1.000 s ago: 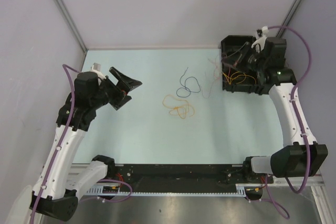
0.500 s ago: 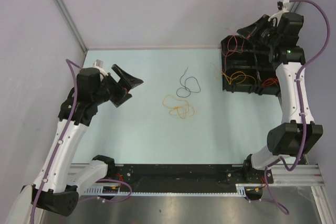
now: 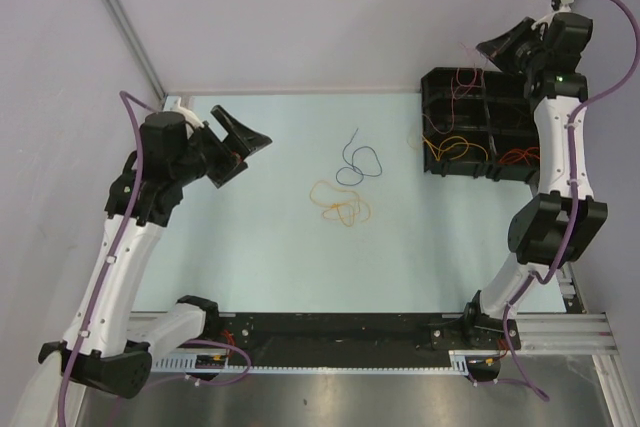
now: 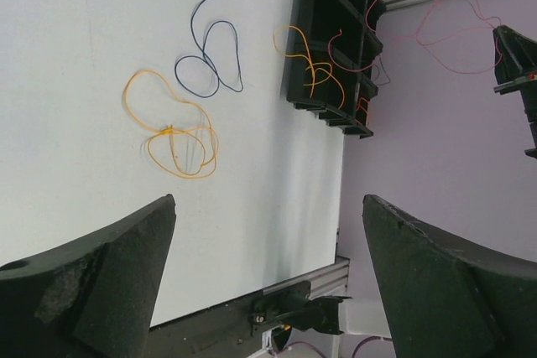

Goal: Untangle the cables

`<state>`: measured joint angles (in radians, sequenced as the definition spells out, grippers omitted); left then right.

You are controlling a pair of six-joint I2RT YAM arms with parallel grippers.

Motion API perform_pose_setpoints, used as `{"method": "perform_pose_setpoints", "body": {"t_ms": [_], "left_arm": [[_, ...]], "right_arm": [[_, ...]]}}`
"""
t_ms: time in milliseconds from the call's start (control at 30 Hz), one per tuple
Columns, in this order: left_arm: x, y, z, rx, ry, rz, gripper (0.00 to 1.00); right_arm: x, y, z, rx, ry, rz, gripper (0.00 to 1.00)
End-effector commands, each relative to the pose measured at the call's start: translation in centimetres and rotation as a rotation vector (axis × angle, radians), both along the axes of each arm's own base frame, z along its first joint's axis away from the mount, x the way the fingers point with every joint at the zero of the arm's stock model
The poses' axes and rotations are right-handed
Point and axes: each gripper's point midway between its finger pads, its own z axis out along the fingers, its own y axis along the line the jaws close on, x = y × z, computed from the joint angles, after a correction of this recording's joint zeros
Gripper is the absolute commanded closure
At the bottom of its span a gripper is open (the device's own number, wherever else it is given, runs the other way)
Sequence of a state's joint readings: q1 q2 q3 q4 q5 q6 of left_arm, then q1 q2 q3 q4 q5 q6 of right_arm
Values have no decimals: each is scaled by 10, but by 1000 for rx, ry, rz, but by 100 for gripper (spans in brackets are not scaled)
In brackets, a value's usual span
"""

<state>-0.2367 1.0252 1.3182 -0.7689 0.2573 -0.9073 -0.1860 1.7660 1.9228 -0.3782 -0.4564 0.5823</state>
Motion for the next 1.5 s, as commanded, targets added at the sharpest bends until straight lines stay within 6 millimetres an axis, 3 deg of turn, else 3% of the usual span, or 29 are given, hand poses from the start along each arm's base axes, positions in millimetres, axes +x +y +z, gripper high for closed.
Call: {"method": "perform_pose_setpoints", "body": {"t_ms": [0, 367, 567, 600, 700, 733, 900, 1067, 1267, 1467], "left_arm": [[7, 5, 16, 1, -54, 25, 2], [15, 6, 13, -93, -93, 97, 2], [15, 8, 9, -102, -83, 118, 3], [14, 8, 8, -100, -78, 119, 3], [12, 9, 5, -97, -70, 125, 4], [11, 10, 4, -97, -63, 128, 4], [7, 10, 1, -102, -55, 127, 4], [6, 7, 0, -103, -47, 109, 5], [5, 4, 0, -98, -44, 81, 5], [2, 2, 0, -100, -46, 65, 5]], "right_arm": [[22, -19, 18, -24, -70, -34, 100], [67, -58, 11, -2, -106, -78, 100], [76, -59, -21, 10, -57, -42, 100], [75, -57, -37, 16, -25, -28, 100], [68, -54, -52, 22, 5, -14, 100], [63, -51, -67, 31, 31, -10, 100], [44, -45, -88, 56, 66, 5, 100], [31, -41, -92, 75, 82, 12, 100], [18, -32, -75, 79, 56, 18, 100], [12, -28, -88, 85, 90, 5, 100]]}}
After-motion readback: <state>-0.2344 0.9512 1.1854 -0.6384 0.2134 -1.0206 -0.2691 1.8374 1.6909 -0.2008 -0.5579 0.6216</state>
